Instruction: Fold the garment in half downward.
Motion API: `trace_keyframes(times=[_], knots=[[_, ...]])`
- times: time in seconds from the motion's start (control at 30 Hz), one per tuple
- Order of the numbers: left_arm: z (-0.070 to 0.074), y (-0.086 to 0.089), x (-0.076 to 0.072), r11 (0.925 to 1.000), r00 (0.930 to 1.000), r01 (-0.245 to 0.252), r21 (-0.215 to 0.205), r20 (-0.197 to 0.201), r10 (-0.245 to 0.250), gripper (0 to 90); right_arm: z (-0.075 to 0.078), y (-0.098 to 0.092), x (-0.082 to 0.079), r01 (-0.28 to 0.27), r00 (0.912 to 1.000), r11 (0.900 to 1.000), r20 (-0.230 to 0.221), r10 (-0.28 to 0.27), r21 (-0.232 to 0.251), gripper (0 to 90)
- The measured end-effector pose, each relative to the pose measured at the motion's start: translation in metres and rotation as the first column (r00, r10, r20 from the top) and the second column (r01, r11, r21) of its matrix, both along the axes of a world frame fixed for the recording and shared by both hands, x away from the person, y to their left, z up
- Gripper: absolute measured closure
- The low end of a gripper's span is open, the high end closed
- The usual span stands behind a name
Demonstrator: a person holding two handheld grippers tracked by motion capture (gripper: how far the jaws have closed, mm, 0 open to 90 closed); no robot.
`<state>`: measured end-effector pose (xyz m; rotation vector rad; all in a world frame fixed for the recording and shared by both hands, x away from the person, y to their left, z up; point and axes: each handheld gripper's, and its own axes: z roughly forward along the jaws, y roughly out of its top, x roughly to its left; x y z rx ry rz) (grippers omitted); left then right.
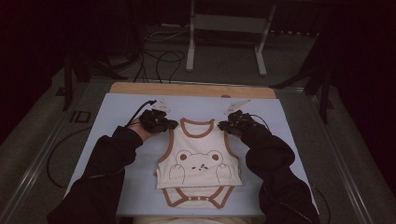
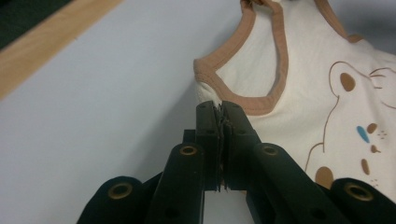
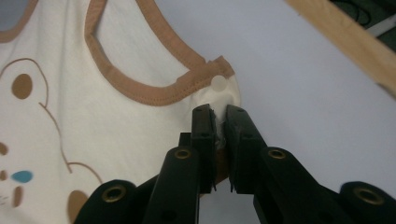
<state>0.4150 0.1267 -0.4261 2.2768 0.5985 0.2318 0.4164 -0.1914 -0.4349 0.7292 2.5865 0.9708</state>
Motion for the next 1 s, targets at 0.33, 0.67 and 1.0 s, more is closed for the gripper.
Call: trace_keyframes(times=[0.33, 0.67, 1.0], knots=[[0.023, -0.001, 0.002, 0.9999, 0.9990, -0.006, -0.009, 0.045, 0.006, 87.3, 0.029, 0.003, 0.006, 0.004, 0.9985, 1.000, 0.055, -0.004, 0.004, 82.8], [0.051, -0.001, 0.006, 0.9998, 0.9958, -0.004, -0.018, 0.092, 0.006, 87.3, 0.061, 0.007, 0.014, 0.007, 0.9930, 1.000, 0.118, -0.008, 0.014, 82.8], [0.072, 0.003, 0.006, 0.9990, 0.9906, -0.027, -0.035, 0.133, 0.031, 87.2, 0.087, 0.012, 0.017, 0.003, 0.9858, 1.000, 0.168, -0.006, 0.017, 82.8]])
